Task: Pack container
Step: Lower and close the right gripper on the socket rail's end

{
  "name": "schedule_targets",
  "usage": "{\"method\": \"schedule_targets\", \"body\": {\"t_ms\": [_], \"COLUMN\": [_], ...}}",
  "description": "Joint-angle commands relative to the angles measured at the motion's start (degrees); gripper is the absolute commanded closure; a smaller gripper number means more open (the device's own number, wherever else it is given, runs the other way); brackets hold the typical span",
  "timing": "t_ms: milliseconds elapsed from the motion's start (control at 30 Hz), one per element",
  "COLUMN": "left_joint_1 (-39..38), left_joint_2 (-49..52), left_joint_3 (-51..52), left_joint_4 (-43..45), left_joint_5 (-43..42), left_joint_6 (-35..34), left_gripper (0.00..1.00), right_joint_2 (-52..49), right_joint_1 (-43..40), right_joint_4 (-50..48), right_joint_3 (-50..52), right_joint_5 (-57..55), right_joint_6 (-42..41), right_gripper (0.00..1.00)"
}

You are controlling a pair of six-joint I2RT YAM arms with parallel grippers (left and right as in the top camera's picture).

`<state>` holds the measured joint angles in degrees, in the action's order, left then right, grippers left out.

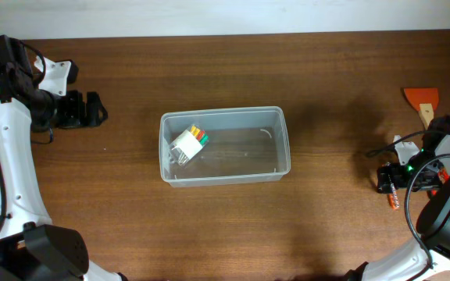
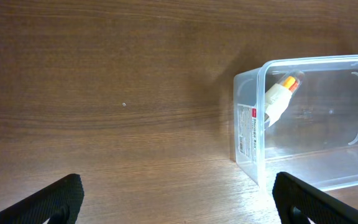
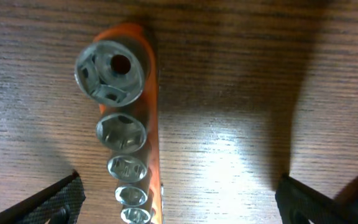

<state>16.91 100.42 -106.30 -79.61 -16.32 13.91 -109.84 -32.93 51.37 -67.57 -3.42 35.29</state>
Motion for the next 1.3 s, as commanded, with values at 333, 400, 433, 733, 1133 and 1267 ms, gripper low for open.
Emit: {"method": "schedule_targets", "body": {"t_ms": [333,400,433,733,1133,1267], "left_joint_1": [0.3,0.3,0.3,0.3,0.3,0.3], "left_joint_2": [0.3,0.3,0.3,0.3,0.3,0.3], "left_joint_3": [-1.2,-1.2,-1.2,-1.2,-1.2,-1.2], "left_joint_4": [0.1,0.1,0.1,0.1,0.1,0.1], "left_joint_5": [-0.9,-0.9,-0.9,-0.9,-0.9,-0.9], "left_joint_6": [-0.6,-0.6,-0.6,-0.6,-0.6,-0.6], "left_gripper": [0.01,0.01,0.01,0.01,0.01,0.01], "right_joint_2": [-1.3,-1.3,-1.3,-1.3,-1.3,-1.3], "right_joint_1": [2.4,4.1,4.6,4.1,3.9,3.9], "right_joint_4": [-2.1,-2.2,-2.1,-2.3,-1.1,-1.0], "right_joint_3": [0.7,0.7,0.7,0.7,0.7,0.7], "right_joint_5": [0.1,-0.1,-0.1,0.0,0.1,0.1], "right_joint_6": [1.6,1.6,1.5,-0.4,-0.4,-0.4], "right_gripper": [0.01,0.01,0.01,0.01,0.01,0.04]}}
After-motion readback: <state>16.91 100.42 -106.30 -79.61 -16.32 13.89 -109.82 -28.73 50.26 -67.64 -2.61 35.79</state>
